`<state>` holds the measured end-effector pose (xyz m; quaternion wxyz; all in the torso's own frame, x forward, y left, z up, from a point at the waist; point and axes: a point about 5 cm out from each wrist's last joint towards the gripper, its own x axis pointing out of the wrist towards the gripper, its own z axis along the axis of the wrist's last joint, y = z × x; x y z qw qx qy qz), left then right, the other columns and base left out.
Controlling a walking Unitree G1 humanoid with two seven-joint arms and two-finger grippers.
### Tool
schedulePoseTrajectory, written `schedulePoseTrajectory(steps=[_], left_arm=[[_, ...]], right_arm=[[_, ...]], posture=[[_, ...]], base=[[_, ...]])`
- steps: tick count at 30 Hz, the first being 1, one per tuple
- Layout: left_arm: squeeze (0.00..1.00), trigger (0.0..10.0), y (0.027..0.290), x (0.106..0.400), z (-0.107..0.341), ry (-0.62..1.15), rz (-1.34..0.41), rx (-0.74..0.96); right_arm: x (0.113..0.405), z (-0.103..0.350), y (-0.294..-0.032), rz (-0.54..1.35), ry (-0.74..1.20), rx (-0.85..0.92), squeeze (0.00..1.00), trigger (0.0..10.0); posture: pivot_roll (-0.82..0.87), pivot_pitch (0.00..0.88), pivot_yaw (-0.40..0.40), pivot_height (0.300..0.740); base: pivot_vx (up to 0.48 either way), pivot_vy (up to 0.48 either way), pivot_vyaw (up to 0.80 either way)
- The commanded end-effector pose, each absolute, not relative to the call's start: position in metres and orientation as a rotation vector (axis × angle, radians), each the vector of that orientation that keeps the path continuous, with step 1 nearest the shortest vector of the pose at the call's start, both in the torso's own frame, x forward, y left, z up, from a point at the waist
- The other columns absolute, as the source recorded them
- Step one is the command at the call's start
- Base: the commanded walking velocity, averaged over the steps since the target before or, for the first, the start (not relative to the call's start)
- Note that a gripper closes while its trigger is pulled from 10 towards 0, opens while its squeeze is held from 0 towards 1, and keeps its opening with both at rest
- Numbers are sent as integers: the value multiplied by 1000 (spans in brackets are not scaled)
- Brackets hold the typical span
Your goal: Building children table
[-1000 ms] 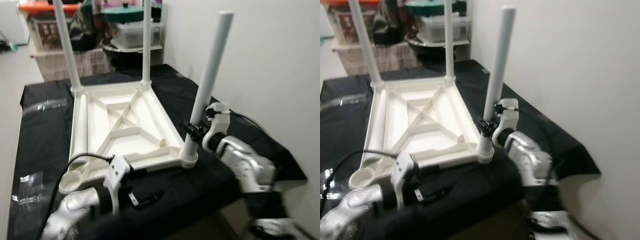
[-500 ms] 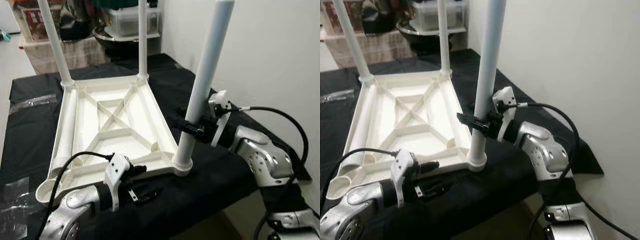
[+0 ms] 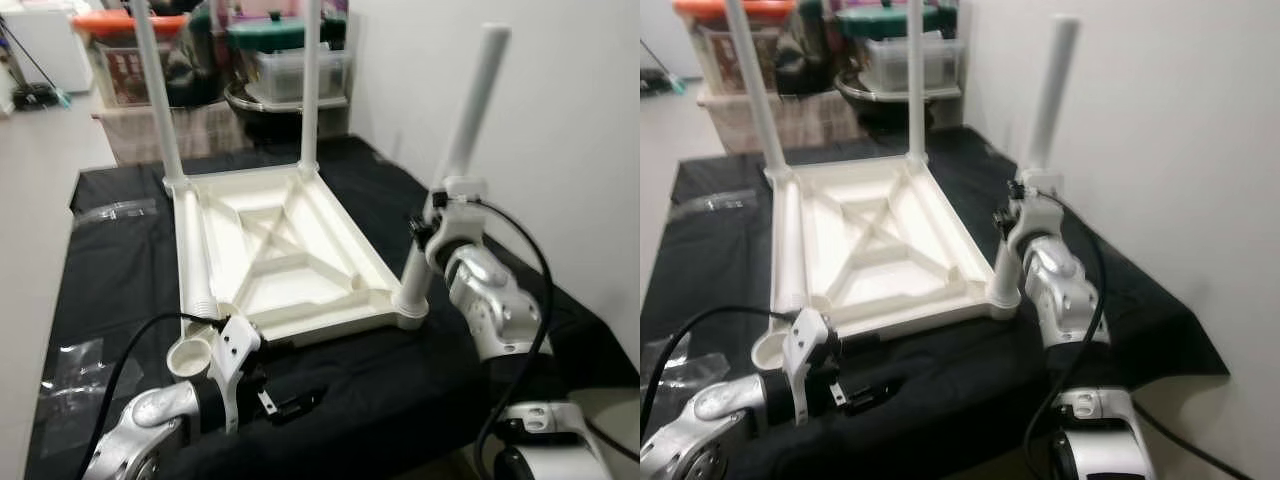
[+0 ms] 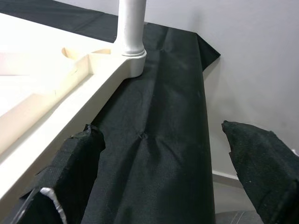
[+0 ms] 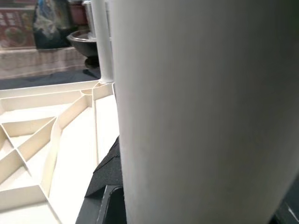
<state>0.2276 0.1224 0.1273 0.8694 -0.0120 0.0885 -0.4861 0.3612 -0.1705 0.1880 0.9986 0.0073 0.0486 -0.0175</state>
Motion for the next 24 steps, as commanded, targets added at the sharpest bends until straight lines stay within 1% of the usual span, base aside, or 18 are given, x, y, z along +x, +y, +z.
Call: schedulePoseTrajectory(steps=[1, 3, 4, 5, 7, 8, 10, 11, 12, 13, 16, 17, 19, 20, 21, 22, 23, 24], left_arm=[[0, 10000, 122, 228, 127, 191, -1026, -25], [0, 10000, 123, 228, 127, 191, -1027, -24], [0, 10000, 124, 228, 127, 191, -1024, -21], [0, 10000, 124, 228, 127, 192, -1022, -21], [0, 10000, 125, 228, 127, 192, -1021, -21], [0, 10000, 124, 228, 126, 191, -1021, -22], [0, 10000, 123, 228, 126, 190, -1022, -24], [0, 10000, 122, 227, 126, 190, -1023, -26], [0, 10000, 122, 227, 126, 189, -1024, -27], [0, 10000, 122, 227, 126, 189, -1024, -27], [0, 10000, 122, 227, 126, 191, -1024, -26], [0, 10000, 124, 227, 126, 192, -1023, -24], [0, 10000, 124, 227, 126, 192, -1023, -24], [0, 10000, 124, 227, 126, 192, -1023, -23], [0, 10000, 124, 227, 126, 192, -1023, -23], [0, 10000, 124, 227, 126, 192, -1023, -21], [0, 10000, 124, 227, 126, 192, -1023, -21], [0, 10000, 124, 227, 126, 191, -1024, -19]], right_arm=[[347, 134, -163, -33, 373, -12, 0, 10000], [346, 133, -158, -9, 380, -4, 0, 10000], [349, 139, -149, 73, 335, 28, 0, 10000], [351, 146, -149, 93, 298, 75, 459, 10000], [352, 151, -149, 103, 273, 109, 459, 10000], [355, 156, -152, 98, 253, 120, 1000, 10000], [359, 161, -156, 95, 233, 118, 1000, 10000], [363, 168, -160, 101, 210, 122, 659, 10000], [367, 178, -165, 136, 170, 143, 0, 10000], [367, 178, -165, 136, 170, 143, 0, 10000], [368, 202, -172, 284, 43, 158, 0, 10000], [363, 211, -172, 452, -4, 118, 0, 10000], [363, 211, -172, 452, -4, 118, 0, 10000], [358, 214, -172, 552, -21, 89, 0, 10000], [358, 214, -172, 552, -21, 89, 0, 10000], [350, 216, -170, 664, -36, 60, 0, 10000], [350, 216, -170, 664, -36, 60, 0, 10000], [342, 218, -167, 780, -49, 35, 0, 10000]], posture=[[96, 0, -75, 740], [96, 0, -75, 740], [95, 0, -79, 740], [94, 0, -78, 740], [94, 0, -78, 740], [94, 0, -78, 740], [93, 0, -81, 740], [94, 0, -82, 740], [94, 0, -81, 740], [94, 0, -81, 740], [95, 0, -81, 740], [96, 0, -79, 740], [96, 0, -79, 740], [99, 0, -80, 740], [99, 0, -80, 740], [100, 0, -80, 740], [100, 0, -80, 740], [101, 0, -79, 740]], base=[[0, 0, 0], [0, 0, 0], [0, 0, 0], [0, 0, 0], [0, 0, 0], [0, 0, 0], [0, 0, 0], [0, 0, 0], [0, 0, 0], [0, 0, 0], [0, 0, 0], [0, 0, 0], [0, 0, 0], [0, 0, 0], [0, 0, 0], [0, 0, 0], [0, 0, 0], [0, 0, 0]])
